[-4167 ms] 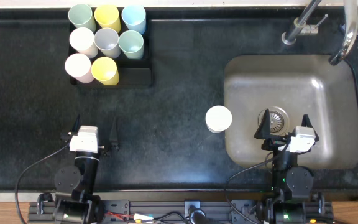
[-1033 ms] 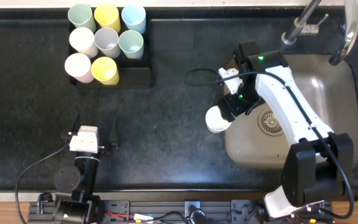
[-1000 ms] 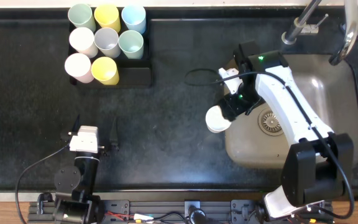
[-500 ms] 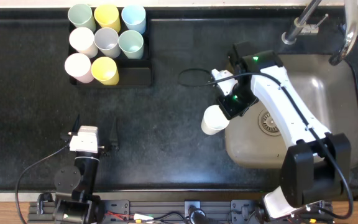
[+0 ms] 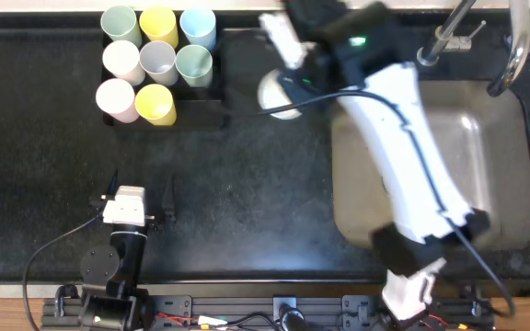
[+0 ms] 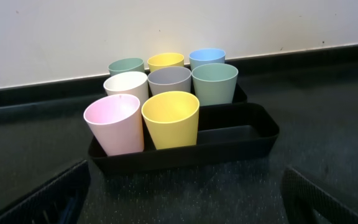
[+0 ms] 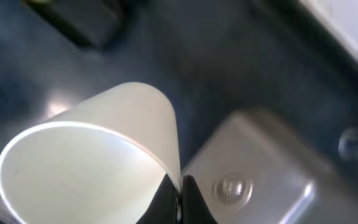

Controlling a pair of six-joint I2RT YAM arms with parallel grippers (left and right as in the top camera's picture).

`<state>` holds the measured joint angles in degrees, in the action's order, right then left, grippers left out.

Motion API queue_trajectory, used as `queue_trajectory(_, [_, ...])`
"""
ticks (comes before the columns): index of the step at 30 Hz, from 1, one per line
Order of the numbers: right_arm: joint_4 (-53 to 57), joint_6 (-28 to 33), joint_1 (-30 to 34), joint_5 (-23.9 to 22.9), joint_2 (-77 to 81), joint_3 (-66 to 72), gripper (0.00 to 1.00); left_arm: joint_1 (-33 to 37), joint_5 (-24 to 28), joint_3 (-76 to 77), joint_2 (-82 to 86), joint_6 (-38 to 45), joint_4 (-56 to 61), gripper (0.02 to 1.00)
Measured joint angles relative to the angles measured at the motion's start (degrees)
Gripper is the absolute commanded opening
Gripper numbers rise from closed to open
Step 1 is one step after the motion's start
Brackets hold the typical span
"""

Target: Store Cups

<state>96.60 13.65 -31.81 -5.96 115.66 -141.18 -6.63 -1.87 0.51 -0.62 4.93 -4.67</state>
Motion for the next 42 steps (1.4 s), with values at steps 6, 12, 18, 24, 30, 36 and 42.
queue_trajectory(6, [-1.0, -1.3, -6.3, 0.1, 9.6, -7.3, 0.045, 0.0, 0.0, 0.0, 0.0, 0.0, 0.0, 0.998])
queue_trajectory(12, [-6.6, -2.6, -8.0, 1.4, 13.4, -7.3, 0.045, 0.0, 0.0, 0.0, 0.0, 0.0, 0.0, 0.998])
queue_trajectory(18, [-8.6, -3.7, -8.0, 3.1, 13.7, -7.4, 0.045, 0.0, 0.0, 0.0, 0.0, 0.0, 0.0, 0.998])
queue_trajectory(24, [-9.4, -4.0, -8.0, 4.2, 16.8, -7.7, 0.042, 0.0, 0.0, 0.0, 0.0, 0.0, 0.0, 0.998])
queue_trajectory(30, [-10.2, -4.3, -8.0, 4.3, 20.0, -7.7, 0.045, 0.0, 0.0, 0.0, 0.0, 0.0, 0.0, 0.998])
queue_trajectory(36, [-10.7, -4.4, -8.0, 4.5, 21.4, -7.8, 0.045, 0.0, 0.0, 0.0, 0.0, 0.0, 0.0, 0.998])
queue_trajectory(42, [-11.5, -4.4, -8.0, 4.5, 23.2, -7.7, 0.042, 0.0, 0.0, 0.0, 0.0, 0.0, 0.0, 0.998])
